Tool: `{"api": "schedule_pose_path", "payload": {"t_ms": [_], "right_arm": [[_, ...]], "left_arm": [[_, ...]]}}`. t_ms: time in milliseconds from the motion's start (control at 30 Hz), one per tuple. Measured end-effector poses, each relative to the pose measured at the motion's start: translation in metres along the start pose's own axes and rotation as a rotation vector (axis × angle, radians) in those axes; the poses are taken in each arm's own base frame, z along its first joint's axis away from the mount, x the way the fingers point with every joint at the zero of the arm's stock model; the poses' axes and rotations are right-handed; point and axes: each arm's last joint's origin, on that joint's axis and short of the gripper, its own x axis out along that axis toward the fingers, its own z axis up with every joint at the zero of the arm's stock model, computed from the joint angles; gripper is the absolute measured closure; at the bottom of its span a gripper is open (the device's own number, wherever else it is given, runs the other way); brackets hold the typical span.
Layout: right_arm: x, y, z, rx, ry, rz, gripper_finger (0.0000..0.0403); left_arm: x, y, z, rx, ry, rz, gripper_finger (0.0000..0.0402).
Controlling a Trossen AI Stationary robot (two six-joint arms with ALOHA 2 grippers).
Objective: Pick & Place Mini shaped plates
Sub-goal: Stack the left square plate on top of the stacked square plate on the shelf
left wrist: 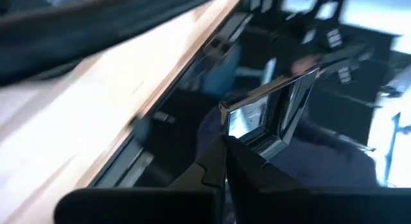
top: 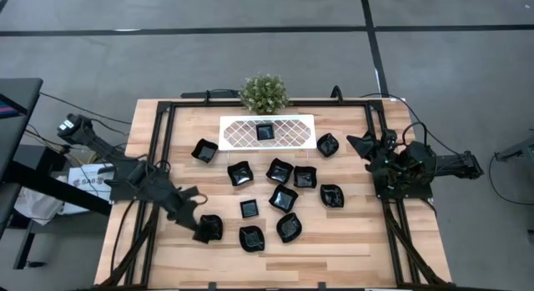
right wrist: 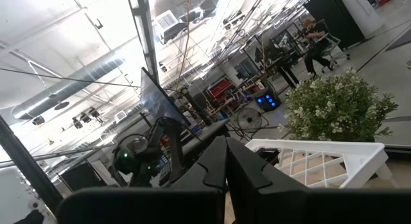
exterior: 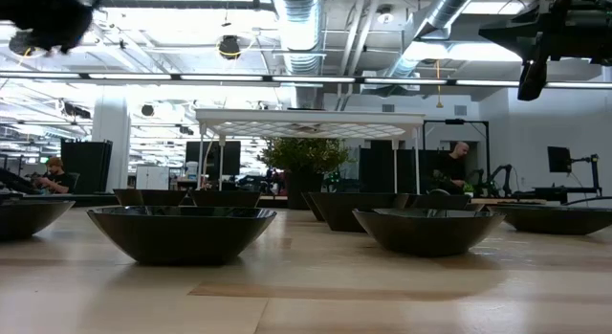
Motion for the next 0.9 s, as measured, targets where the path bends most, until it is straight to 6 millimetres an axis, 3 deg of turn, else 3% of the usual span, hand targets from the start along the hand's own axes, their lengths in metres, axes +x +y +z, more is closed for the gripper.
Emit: {"api": "schedule_pose_path", "payload": {"t_ms": [567,900], "right_arm": [[0.000,0.000,0.000,0.000,0.000,0.000,0.0403],[0.000,0.000,0.000,0.000,0.000,0.000,0.0403]], "left_arm": [[-0.028,-0.024,0.072,0.114,-0.397,-0.247,0.0396],[-0.047,-0.052,0.105,0.212,-0.589,-0.250,0.0396]]}}
